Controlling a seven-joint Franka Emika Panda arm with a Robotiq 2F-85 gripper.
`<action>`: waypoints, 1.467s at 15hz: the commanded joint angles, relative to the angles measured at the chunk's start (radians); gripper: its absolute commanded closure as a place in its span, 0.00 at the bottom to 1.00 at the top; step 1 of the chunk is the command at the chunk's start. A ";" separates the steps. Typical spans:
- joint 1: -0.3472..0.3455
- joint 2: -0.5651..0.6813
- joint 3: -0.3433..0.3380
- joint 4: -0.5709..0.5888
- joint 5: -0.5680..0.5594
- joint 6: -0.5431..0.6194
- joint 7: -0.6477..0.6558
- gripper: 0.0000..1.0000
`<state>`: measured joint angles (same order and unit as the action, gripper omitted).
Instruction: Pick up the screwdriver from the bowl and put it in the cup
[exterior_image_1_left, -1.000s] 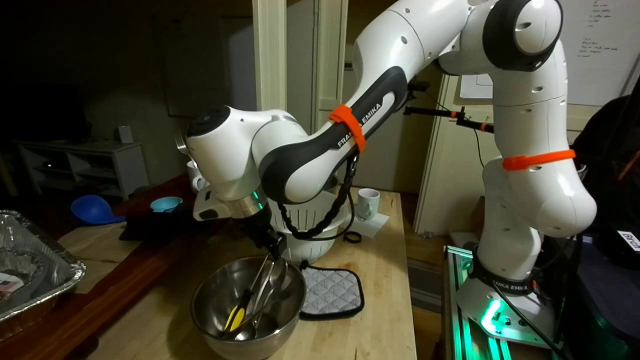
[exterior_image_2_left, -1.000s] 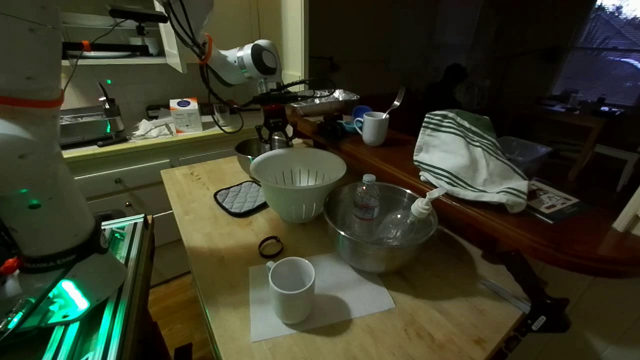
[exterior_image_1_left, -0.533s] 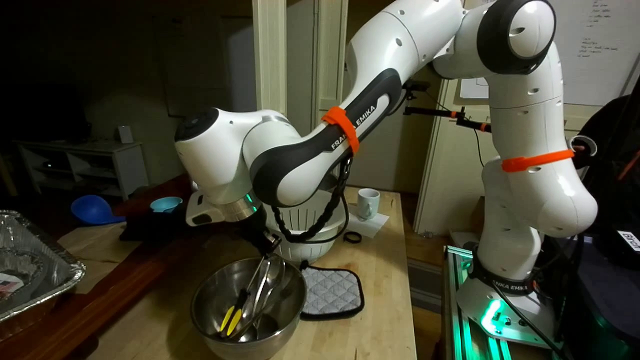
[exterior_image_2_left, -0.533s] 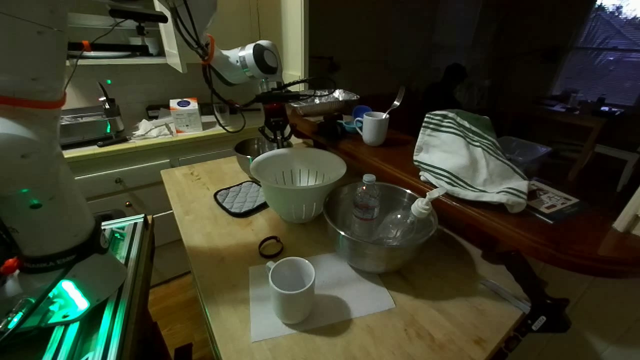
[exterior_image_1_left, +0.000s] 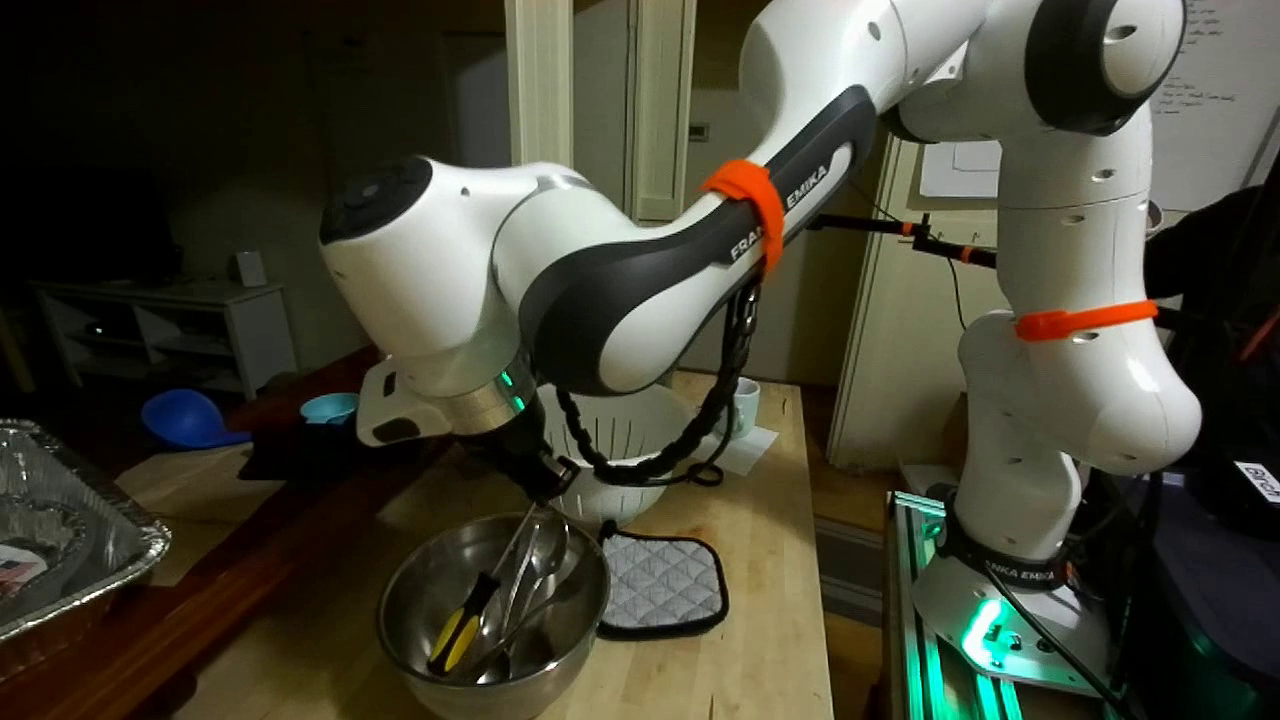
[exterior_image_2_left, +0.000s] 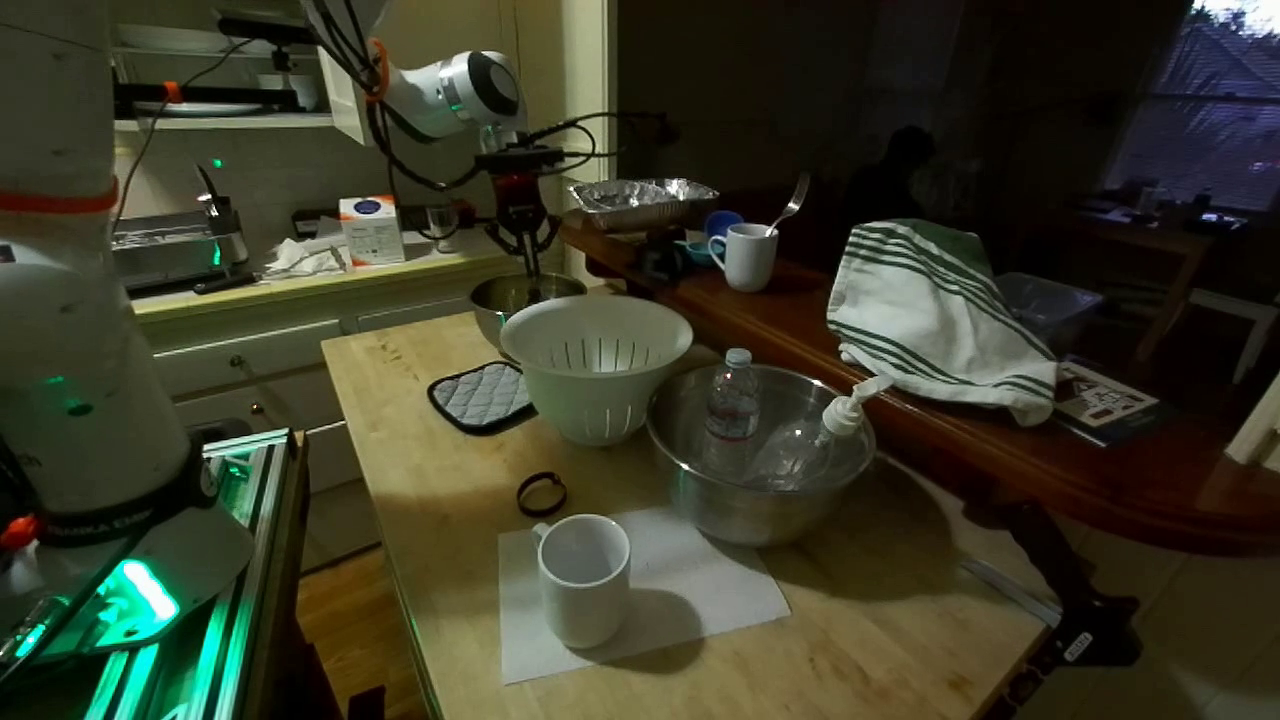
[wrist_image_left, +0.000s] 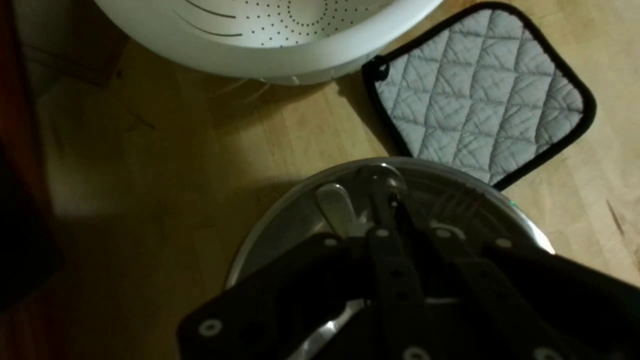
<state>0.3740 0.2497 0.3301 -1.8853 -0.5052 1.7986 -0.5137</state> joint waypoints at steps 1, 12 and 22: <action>0.011 -0.132 0.017 -0.032 -0.012 -0.097 0.027 0.98; -0.015 -0.333 0.028 -0.029 -0.130 -0.368 0.200 0.98; 0.000 -0.264 0.045 0.052 -0.206 -0.623 0.139 0.92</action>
<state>0.3721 -0.0169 0.3758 -1.8372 -0.7114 1.1784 -0.3748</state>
